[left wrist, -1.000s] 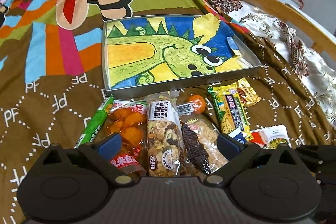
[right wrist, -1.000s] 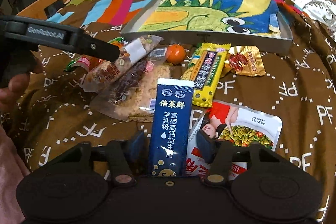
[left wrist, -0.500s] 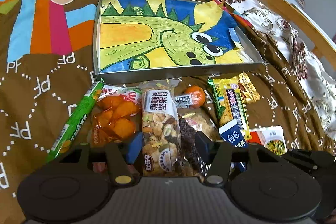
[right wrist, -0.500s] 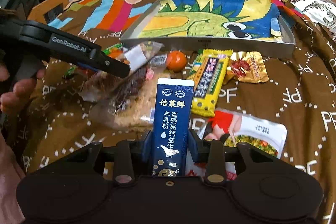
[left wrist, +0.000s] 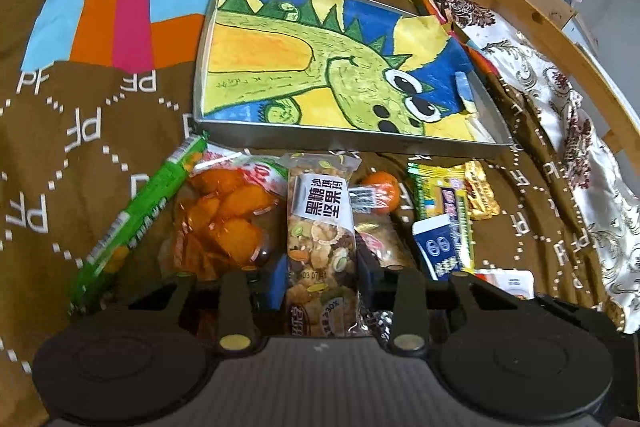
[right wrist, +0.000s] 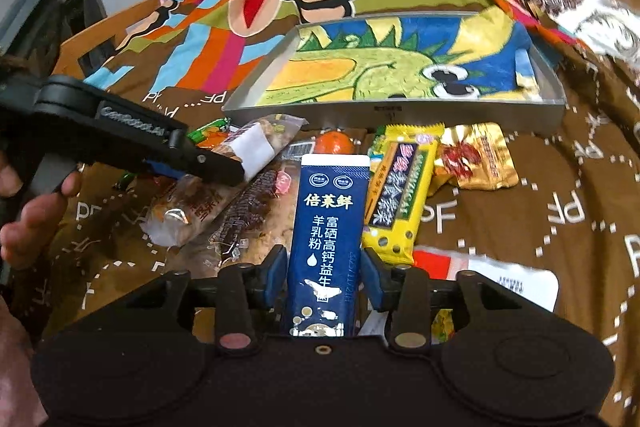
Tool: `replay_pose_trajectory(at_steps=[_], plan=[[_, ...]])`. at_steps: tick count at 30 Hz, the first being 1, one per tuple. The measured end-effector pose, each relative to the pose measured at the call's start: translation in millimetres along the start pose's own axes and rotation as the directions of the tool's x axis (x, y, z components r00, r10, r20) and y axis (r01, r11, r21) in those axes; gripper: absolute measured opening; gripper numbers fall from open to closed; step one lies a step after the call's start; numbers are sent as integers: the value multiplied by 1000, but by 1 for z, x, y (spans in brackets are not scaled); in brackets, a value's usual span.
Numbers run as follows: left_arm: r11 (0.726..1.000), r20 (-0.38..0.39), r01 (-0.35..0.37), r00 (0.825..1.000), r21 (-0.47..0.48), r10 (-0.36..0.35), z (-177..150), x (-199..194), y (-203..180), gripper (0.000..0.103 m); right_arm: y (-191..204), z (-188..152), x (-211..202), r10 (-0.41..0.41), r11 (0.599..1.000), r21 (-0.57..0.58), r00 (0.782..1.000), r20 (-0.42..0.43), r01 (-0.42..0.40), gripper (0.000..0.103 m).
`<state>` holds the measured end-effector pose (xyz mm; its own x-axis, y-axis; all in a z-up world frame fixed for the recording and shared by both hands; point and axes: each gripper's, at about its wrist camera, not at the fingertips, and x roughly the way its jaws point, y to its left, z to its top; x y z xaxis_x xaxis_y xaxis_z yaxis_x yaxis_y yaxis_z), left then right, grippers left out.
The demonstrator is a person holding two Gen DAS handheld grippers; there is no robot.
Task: Organize snacks
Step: 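Close left tool on the nut bag while right tool grasps the blue milk stick, then carry nut bag with left tool into the tray while right tool places the milk stick there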
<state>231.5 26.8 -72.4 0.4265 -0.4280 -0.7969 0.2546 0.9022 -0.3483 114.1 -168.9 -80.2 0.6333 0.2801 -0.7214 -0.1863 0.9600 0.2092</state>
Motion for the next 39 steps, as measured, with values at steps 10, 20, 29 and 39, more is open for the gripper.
replay_pose_trajectory(at_steps=[10, 20, 29, 39], plan=[[1000, -18, 27, 999, -12, -27, -19, -13, -15, 39, -4, -14, 1, 29, 997, 77, 996, -83, -22, 43], [989, 38, 106, 994, -102, -102, -27, -27, -14, 39, 16, -21, -29, -101, 990, -91, 994, 46, 105, 38], [982, 256, 134, 962, -131, -97, -13, -52, -16, 39, 8, 1, -43, -120, 987, -79, 972, 202, 138, 38], [970, 399, 111, 917, -218, -15, 50, -30, 17, 39, -7, 87, 2, -45, 999, -5, 958, 281, 49, 38]])
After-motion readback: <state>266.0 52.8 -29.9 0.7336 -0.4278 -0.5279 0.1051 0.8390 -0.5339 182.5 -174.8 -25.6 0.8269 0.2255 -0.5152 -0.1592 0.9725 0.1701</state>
